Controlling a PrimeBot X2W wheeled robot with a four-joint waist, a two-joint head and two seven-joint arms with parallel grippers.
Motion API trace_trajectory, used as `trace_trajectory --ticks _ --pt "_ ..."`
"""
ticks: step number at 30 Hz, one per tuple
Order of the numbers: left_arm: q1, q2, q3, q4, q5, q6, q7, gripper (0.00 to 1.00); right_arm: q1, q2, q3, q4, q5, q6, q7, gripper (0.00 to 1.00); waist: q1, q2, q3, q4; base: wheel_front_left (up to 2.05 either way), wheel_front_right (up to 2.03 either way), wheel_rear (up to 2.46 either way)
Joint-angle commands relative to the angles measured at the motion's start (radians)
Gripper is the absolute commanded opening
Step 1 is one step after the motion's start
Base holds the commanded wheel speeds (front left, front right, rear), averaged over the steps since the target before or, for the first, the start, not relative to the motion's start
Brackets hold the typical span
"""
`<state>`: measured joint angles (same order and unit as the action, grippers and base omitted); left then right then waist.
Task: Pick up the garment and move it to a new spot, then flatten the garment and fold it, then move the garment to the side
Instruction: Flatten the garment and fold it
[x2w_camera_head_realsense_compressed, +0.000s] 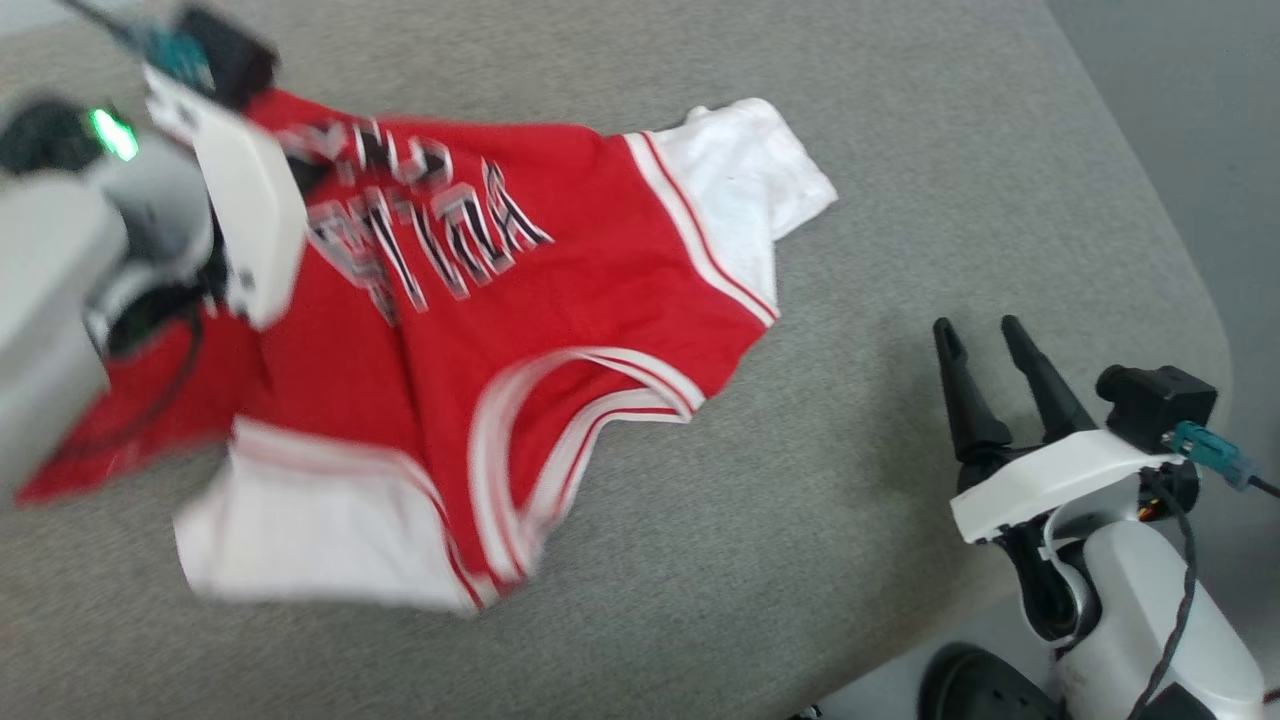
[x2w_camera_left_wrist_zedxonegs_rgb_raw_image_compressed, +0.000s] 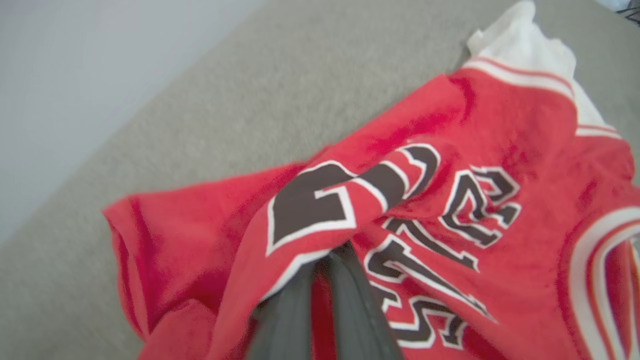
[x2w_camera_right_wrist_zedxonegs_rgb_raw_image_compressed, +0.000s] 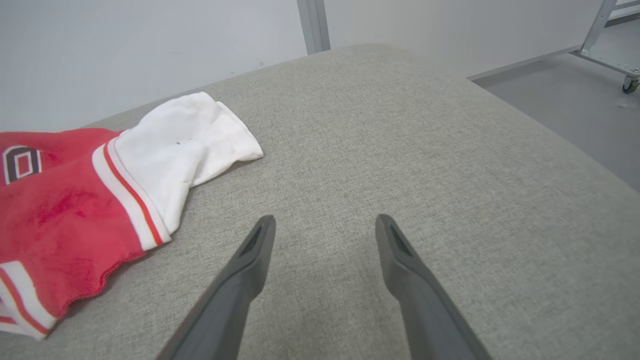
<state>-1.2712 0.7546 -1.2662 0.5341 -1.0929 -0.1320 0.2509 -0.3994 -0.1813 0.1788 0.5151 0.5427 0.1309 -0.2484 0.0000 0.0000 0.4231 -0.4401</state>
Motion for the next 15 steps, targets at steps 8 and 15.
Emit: trace_trajectory --ticks 8,15 --pt "-0.154 -0.122 -0.005 0.119 0.096 0.003 -0.109 0.0 -0.019 0.024 0.03 0.038 0.038 0.0 -0.016 1.0 0.0 0.0 0.034 -0.078 0.0 0.0 0.0" --pt "-0.103 -0.149 -0.013 0.105 0.096 0.003 -0.073 0.43 -0.004 0.018 0.013 0.043 0.036 0.0 -0.017 1.0 0.0 0.0 0.012 -0.056 0.0 0.0 0.0"
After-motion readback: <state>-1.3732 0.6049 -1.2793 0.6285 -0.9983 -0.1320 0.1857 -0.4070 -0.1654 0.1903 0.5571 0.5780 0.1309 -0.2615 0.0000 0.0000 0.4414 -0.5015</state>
